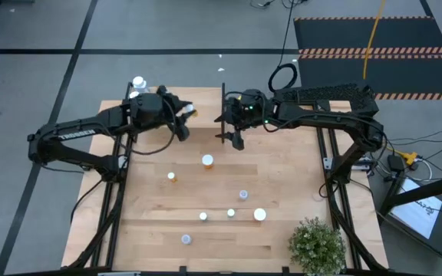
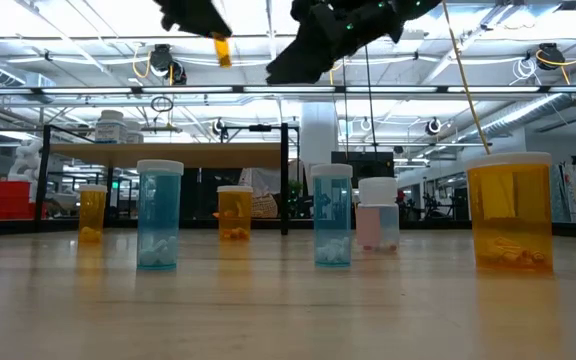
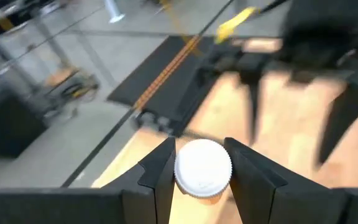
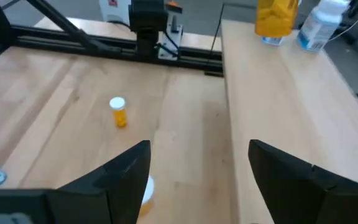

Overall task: Pick and place medicine bottles onto shelf by color
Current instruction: Put the right small orange pill bottle on the shelf, then put the small orange pill bottle on the shelf aligned with the other small orange pill bottle

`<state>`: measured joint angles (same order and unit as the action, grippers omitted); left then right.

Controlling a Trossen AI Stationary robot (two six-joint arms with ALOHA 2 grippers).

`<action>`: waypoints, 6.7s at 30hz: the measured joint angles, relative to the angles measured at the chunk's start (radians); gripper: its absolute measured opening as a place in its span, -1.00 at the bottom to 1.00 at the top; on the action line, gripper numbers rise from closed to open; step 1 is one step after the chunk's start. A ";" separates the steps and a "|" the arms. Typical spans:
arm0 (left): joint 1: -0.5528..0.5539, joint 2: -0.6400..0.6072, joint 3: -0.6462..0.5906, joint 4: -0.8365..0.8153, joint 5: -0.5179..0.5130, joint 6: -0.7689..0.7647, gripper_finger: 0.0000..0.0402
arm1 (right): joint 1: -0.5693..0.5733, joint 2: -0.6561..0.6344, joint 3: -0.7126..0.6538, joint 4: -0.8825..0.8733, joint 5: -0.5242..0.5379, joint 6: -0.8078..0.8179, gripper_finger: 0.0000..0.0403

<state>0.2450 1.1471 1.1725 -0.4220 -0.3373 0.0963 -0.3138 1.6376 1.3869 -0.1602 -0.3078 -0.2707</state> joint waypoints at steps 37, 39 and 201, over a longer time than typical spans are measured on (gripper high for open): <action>0.577 0.162 0.000 -0.186 -0.082 -0.293 -0.34 | -0.021 -0.088 0.000 -0.108 -0.003 -0.033 0.28; 0.589 0.180 -0.001 -0.187 -0.081 -0.305 -0.34 | -0.021 -0.088 0.000 -0.107 -0.004 -0.038 0.28; -0.747 0.427 -0.069 -0.761 -0.308 -1.827 0.12 | 0.441 -0.088 -0.064 -0.140 0.181 0.177 0.28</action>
<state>-0.5018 1.5744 1.1030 -1.1826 -0.6450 -1.7307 0.1272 1.5494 1.3231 -0.2998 -0.1265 -0.0940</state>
